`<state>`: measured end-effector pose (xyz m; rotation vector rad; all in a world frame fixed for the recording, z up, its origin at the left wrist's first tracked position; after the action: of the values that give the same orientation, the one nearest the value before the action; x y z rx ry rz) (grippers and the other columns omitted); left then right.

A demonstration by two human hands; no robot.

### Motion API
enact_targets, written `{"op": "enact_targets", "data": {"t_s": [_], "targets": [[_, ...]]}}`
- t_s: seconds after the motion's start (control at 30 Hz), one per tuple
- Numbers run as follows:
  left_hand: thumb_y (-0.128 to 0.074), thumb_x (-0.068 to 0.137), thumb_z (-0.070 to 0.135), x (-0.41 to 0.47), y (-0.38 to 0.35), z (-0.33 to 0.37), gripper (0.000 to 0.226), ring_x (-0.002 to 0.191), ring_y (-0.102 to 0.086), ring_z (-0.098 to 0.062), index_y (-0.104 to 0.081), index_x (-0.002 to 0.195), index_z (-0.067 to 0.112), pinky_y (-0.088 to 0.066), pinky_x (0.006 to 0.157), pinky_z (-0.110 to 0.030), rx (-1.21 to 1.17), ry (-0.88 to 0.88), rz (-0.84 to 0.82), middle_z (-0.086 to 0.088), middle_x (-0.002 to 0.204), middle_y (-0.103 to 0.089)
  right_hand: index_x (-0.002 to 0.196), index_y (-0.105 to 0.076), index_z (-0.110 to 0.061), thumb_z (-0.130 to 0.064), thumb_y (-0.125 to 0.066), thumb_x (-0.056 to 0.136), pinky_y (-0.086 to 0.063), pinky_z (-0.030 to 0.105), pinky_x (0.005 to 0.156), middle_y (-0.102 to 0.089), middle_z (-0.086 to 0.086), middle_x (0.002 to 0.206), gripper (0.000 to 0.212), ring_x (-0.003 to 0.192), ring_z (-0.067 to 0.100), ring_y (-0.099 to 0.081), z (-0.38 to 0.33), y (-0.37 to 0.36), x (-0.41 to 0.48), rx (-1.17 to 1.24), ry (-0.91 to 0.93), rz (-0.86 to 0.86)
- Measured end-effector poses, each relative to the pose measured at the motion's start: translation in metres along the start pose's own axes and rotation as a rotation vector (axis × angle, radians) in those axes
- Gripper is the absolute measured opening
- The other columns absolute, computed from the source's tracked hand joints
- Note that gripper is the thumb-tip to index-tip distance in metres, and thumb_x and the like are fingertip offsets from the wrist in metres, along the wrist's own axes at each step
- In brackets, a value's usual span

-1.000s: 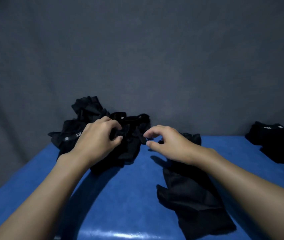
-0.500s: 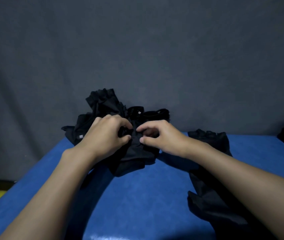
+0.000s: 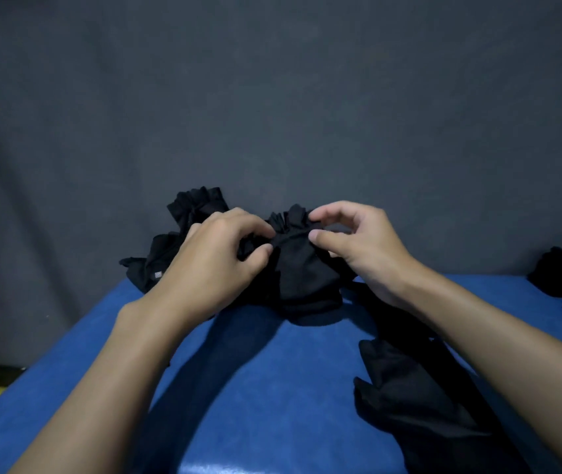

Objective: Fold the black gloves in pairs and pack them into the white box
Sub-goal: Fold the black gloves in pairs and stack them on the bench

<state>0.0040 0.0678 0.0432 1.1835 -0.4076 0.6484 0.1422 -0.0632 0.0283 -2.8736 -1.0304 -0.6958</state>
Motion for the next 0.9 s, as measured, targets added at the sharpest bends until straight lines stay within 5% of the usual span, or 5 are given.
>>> {"op": "enact_targets", "data": {"t_s": [0.2,0.33,0.47,0.73,0.9], "targets": [[-0.069,0.09,0.032,-0.002,-0.013,0.04,0.025,0.099,-0.058,0.002,-0.07,0.114,0.024,-0.043,0.085,-0.011,-0.215,0.008,0.001,0.016,0.103,-0.066,0.1,-0.071,-0.017,0.001,-0.06,0.089,-0.053,0.025,0.078,-0.07,0.004,0.099,0.023,0.082,0.01,-0.066,-0.018,0.033,-0.021,0.053,0.005,0.079],[-0.066,0.09,0.043,-0.005,-0.031,0.054,0.038,0.093,-0.063,0.004,-0.067,0.123,0.026,-0.052,0.088,-0.023,-0.363,0.097,-0.077,0.017,0.102,-0.069,0.108,-0.069,-0.015,0.005,-0.044,0.094,-0.054,0.028,0.084,-0.073,0.014,0.103,0.035,0.096,0.02,-0.069,-0.024,0.037,-0.041,0.224,-0.09,-0.006],[-0.066,0.09,0.043,-0.009,-0.042,0.069,0.044,0.1,-0.065,0.005,-0.065,0.127,0.021,-0.053,0.095,-0.027,-0.515,0.157,-0.086,0.015,0.109,-0.071,0.111,-0.066,-0.018,0.005,-0.04,0.096,-0.051,0.029,0.093,-0.072,0.006,0.111,0.038,0.107,0.018,-0.067,-0.03,0.045,-0.058,0.122,-0.024,-0.045],[-0.067,0.094,0.02,-0.013,-0.049,0.089,0.013,0.094,-0.071,-0.004,-0.074,0.105,0.017,-0.056,0.085,-0.024,-0.741,0.214,-0.013,0.008,0.096,-0.077,0.12,-0.058,-0.013,0.013,-0.036,0.095,-0.047,0.017,0.092,-0.072,0.0,0.114,0.042,0.11,0.007,-0.064,-0.028,0.051,-0.077,0.052,0.066,-0.13],[-0.058,0.098,0.007,-0.012,-0.058,0.082,0.019,0.083,-0.073,-0.012,-0.075,0.094,0.012,-0.057,0.074,-0.024,-0.748,0.257,0.061,0.001,0.085,-0.077,0.115,-0.061,-0.014,0.012,-0.045,0.093,-0.048,0.018,0.09,-0.072,0.001,0.106,0.038,0.106,0.007,-0.065,-0.025,0.063,-0.084,-0.026,0.133,-0.04]]}}
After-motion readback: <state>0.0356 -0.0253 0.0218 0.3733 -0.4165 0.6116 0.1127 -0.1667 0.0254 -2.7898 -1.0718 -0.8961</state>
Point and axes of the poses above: each hand's wrist, its own x-axis towards the middle knuckle, its own y-axis out of the back of the hand, z = x × y, the point moved 6 cm from there along x, towards the middle knuckle
